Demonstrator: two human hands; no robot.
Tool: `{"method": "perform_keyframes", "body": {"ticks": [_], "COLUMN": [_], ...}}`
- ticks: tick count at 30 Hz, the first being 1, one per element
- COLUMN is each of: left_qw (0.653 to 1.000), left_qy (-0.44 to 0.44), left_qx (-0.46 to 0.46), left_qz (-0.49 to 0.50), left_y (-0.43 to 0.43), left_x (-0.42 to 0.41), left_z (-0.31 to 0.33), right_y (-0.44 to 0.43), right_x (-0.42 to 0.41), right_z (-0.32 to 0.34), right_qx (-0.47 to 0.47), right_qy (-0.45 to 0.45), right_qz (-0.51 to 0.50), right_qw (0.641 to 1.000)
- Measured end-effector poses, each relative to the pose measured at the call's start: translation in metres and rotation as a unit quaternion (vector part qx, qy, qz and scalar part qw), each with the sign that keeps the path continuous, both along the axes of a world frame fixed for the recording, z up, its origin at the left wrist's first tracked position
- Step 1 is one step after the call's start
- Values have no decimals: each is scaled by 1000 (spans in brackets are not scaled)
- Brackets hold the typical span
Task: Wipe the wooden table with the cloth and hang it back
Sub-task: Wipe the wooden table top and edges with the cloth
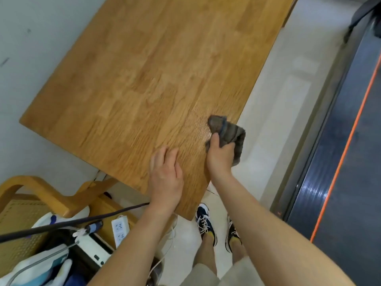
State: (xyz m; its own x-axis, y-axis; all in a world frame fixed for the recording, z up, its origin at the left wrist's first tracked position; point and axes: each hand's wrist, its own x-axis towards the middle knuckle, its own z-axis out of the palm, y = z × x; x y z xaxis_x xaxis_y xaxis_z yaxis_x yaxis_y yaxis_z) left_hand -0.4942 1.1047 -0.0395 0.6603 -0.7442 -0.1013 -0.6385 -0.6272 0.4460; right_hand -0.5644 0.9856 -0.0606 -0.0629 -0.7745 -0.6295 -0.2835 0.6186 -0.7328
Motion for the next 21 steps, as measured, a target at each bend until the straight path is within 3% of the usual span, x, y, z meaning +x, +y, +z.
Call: {"method": "perform_keyframes", "body": {"ticks": [3,7,11,16,21], "left_qw": [1000,999,999,999,995], "left_qy": [4,6,3,-26,-88], "left_qx": [12,-2,-7,-8,14], "left_qz": [-18,-33,-42,-31,-43], "left_y": [-14,-37,-65,-94,-96], "left_x": [6,11,15,19,12], "left_z": [-3,-2,-3,-11,-23], "right_y": [-39,18,66,-9,-115], "right_x": [4,-15,-23,2,24], "right_z": [-3,6,9,4,-1], "right_qx": [-26,-93,-50,-63,-118], "right_qy": [14,97,146,125,198], "right_qz": [14,140,217,111,49], "right_qw": [999,981,964,984,972]}}
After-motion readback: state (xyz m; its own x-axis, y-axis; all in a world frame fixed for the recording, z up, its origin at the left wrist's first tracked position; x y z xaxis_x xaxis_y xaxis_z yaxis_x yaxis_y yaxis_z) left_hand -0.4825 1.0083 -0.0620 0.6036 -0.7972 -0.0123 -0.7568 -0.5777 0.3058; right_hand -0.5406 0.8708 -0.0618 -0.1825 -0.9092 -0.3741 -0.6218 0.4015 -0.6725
